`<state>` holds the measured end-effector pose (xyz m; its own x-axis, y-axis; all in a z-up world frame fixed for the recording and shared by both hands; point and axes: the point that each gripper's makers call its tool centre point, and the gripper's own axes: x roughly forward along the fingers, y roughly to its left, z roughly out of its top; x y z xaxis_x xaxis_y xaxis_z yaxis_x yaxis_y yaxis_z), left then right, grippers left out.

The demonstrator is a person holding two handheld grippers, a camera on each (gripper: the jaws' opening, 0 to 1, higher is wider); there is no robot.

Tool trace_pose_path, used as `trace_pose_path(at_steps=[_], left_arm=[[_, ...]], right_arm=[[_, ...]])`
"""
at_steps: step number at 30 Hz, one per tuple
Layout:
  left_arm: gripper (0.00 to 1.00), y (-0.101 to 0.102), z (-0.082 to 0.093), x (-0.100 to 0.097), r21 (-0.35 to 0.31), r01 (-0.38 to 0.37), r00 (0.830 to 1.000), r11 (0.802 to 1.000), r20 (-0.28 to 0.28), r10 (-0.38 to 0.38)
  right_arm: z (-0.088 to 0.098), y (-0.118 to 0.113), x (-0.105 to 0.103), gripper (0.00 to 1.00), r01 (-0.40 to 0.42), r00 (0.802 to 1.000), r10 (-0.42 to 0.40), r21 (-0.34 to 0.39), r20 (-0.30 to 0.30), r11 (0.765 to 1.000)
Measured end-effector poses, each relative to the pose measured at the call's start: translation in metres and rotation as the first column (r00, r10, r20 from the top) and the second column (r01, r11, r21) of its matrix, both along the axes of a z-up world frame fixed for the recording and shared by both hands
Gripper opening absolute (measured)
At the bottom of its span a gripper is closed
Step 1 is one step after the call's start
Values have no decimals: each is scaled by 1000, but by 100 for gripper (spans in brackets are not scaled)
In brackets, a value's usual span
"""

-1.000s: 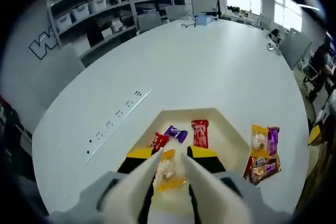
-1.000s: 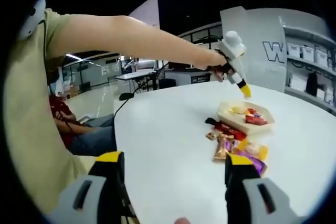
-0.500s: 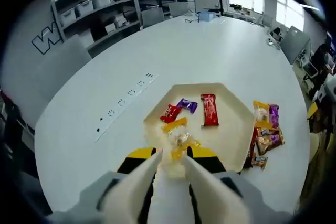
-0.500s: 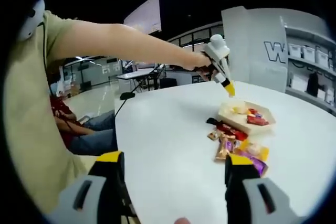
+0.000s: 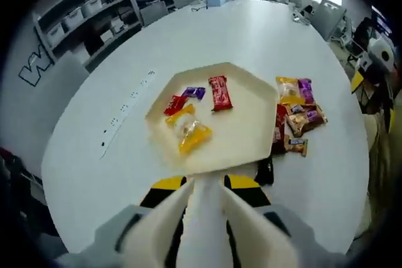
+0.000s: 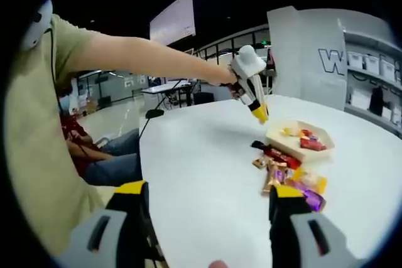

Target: Place the target food into the container with the food tongs after gripping and lifting it, then release it inside without dropping or visibly crushing the food.

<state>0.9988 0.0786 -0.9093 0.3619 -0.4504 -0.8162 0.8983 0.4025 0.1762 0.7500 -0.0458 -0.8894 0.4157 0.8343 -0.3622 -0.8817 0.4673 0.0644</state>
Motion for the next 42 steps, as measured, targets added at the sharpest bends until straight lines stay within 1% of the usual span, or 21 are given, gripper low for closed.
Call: trace_pose_path(at_steps=[3, 5, 7, 12, 19, 23, 28, 34, 39, 40, 42], left_arm=[[23, -2, -1, -6, 0, 18, 1000, 1000, -3, -18], [23, -6, -3, -13, -11, 39, 999, 999, -13, -39], [23, -8, -6, -22, -3, 68, 997, 998, -21, -68], [23, -13, -11, -38, 2, 112, 993, 994, -39, -112], [23, -23, -16, -54, 3, 161, 986, 987, -52, -161], [23, -28, -19, -57, -4, 169, 984, 986, -50, -169], [23, -33, -26, -60, -3, 176, 983, 984, -58, -176], [24, -34, -33, -52, 7, 175, 983, 984, -46, -175], [23, -34, -38, -50, 12, 165, 984, 986, -65, -164], [23, -34, -36, -49, -5, 160, 985, 987, -70, -160], [23, -33, -36, -48, 0, 158, 985, 987, -70, -158]], right_arm=[[0, 1, 0, 77, -1, 1000, 1, 1, -2, 1000], [-1, 2, -1, 77, -3, 1000, 3, -1, -2, 1000], [-1, 2, -1, 77, -3, 1000, 3, 0, -2, 1000], [-2, 0, -1, 77, -1, 1000, 1, -1, -4, 1000], [-3, 2, -2, 77, -5, 1000, 5, 5, -8, 1000], [-2, 3, -3, 77, -8, 1000, 8, 5, -6, 1000], [-3, 1, -3, 77, -6, 1000, 7, 4, -8, 1000], [-4, 1, -4, 77, -4, 1000, 4, 4, -11, 1000], [-4, 0, -4, 77, -3, 1000, 3, 3, -11, 1000], [-5, 0, -4, 77, -2, 1000, 2, 2, -12, 1000], [-5, -1, -3, 77, 0, 1000, 0, 4, -14, 1000]])
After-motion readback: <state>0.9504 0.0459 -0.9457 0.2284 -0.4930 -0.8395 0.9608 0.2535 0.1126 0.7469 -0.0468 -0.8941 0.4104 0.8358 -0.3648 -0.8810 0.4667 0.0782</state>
